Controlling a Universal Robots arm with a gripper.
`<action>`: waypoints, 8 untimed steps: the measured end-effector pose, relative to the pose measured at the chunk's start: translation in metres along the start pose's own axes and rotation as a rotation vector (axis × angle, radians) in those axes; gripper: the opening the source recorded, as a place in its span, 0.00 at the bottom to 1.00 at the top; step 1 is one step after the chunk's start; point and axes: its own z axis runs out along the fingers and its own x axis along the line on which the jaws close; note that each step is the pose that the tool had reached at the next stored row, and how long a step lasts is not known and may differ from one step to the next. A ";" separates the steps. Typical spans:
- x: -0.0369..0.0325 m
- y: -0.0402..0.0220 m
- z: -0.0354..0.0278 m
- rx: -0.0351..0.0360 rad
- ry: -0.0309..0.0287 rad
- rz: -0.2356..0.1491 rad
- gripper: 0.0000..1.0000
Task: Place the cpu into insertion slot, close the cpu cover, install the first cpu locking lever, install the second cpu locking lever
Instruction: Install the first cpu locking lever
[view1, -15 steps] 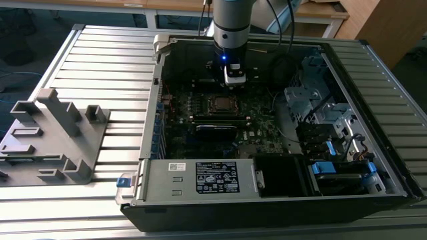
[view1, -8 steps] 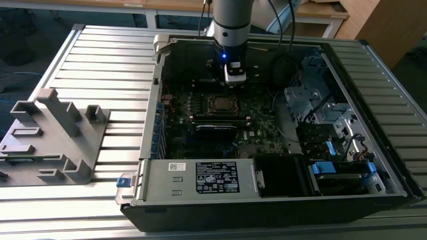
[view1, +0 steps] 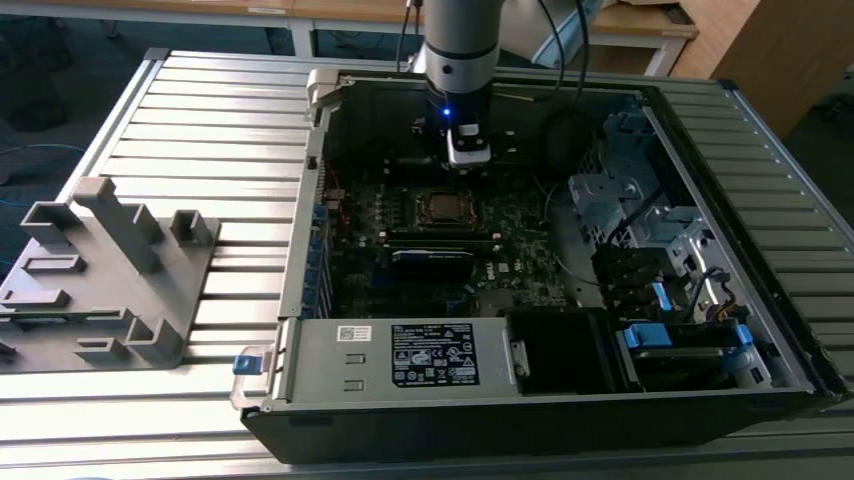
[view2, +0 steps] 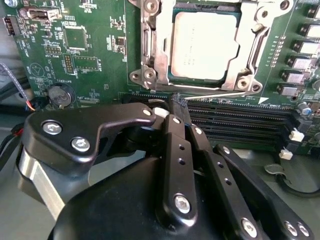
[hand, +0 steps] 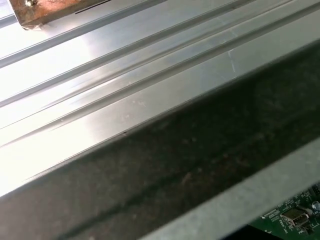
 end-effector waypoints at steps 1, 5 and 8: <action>0.0005 -0.0002 0.0000 -0.0021 0.0000 0.000 0.11; 0.0026 -0.0013 -0.0003 -0.0100 -0.0024 0.001 0.11; 0.0026 -0.0013 0.0004 -0.0157 -0.0113 0.000 0.11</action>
